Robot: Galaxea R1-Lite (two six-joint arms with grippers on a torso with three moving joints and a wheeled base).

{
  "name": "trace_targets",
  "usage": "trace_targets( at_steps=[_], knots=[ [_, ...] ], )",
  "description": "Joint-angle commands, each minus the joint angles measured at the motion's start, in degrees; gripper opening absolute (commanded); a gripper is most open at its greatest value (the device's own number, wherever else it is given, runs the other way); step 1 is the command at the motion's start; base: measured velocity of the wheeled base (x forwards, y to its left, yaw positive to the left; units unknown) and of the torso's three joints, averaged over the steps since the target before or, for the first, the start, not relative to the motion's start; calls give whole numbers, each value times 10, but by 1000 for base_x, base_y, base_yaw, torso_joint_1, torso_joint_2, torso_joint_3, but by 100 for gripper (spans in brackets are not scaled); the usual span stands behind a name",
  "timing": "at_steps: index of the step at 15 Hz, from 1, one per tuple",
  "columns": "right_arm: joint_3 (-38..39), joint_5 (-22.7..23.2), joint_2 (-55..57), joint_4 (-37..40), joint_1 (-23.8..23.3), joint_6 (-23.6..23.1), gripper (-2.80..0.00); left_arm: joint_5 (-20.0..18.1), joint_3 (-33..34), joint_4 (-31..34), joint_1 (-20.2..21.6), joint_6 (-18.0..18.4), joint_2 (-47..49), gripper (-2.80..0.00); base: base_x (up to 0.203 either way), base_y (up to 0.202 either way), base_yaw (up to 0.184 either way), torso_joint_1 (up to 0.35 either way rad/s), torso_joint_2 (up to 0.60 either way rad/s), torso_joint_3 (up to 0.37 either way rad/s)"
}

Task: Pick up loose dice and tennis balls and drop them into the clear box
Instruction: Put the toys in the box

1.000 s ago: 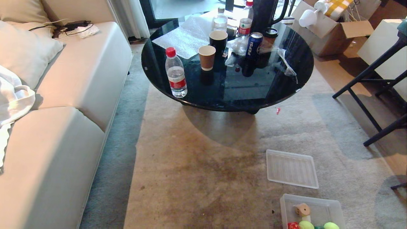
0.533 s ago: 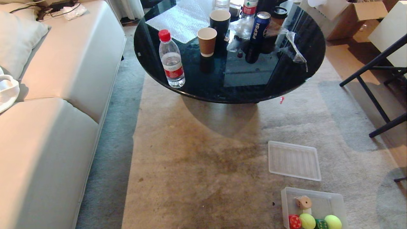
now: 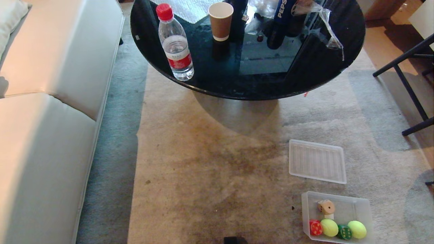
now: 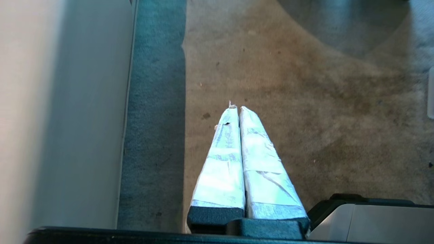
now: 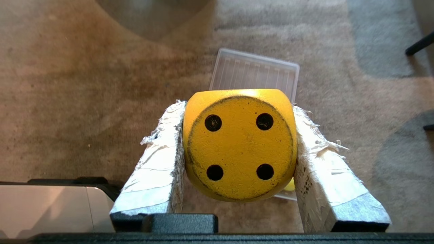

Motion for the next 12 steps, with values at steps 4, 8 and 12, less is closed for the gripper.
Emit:
trace_targets(
  at_steps=[4,8,12],
  knots=[
    [1,0,1,0,0,0,-280,0,0,0,0,0,0,-280,0,0,0,1,0,-197],
    [1,0,1,0,0,1,-280,0,1,0,0,0,0,-280,0,0,0,1,4,-196],
    [1,0,1,0,0,1,-280,0,1,0,0,0,0,-280,0,0,0,3,2,-196]
  ],
)
